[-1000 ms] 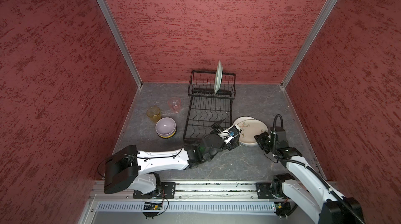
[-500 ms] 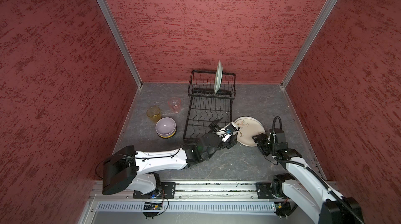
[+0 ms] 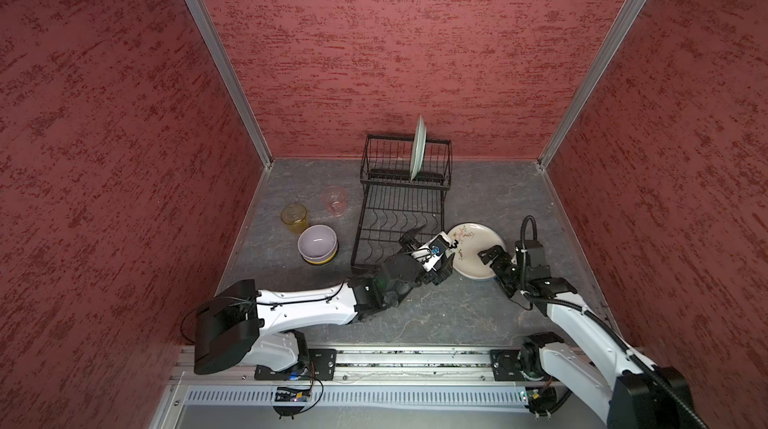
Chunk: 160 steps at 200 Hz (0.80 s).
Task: Unload the mixed dishes from the dish rack
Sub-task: 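Reach the left gripper toward the pale green plate in the rack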
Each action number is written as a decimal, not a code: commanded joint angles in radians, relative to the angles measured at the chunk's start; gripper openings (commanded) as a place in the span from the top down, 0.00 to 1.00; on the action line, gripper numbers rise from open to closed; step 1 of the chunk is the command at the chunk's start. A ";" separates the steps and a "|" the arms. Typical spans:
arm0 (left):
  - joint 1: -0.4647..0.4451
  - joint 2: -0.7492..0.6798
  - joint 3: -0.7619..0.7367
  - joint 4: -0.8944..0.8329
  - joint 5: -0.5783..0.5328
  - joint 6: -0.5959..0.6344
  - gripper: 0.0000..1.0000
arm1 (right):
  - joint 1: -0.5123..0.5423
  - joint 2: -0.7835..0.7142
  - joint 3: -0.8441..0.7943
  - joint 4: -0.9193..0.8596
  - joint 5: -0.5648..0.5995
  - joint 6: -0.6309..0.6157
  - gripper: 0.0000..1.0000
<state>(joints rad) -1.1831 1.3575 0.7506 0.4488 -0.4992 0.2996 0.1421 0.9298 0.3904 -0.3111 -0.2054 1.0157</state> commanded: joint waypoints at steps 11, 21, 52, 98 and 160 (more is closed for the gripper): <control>0.009 -0.022 -0.008 -0.001 0.017 -0.029 0.00 | -0.003 -0.027 0.025 0.006 -0.009 -0.015 0.01; 0.011 -0.021 -0.007 -0.002 0.016 -0.032 0.00 | -0.004 -0.039 0.028 0.004 -0.012 -0.017 0.01; 0.020 -0.020 -0.004 -0.001 0.026 -0.047 0.00 | -0.003 -0.092 0.029 0.015 -0.012 -0.033 0.01; 0.033 -0.012 0.018 -0.021 0.042 -0.064 0.00 | -0.003 -0.167 0.021 0.066 -0.052 -0.064 0.01; 0.057 -0.043 0.134 -0.205 0.065 -0.240 0.01 | -0.003 -0.230 -0.001 0.204 -0.138 -0.092 0.01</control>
<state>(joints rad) -1.1362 1.3552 0.8108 0.3363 -0.4530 0.1677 0.1421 0.7227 0.3912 -0.2195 -0.2878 0.9489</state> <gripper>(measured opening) 0.996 0.987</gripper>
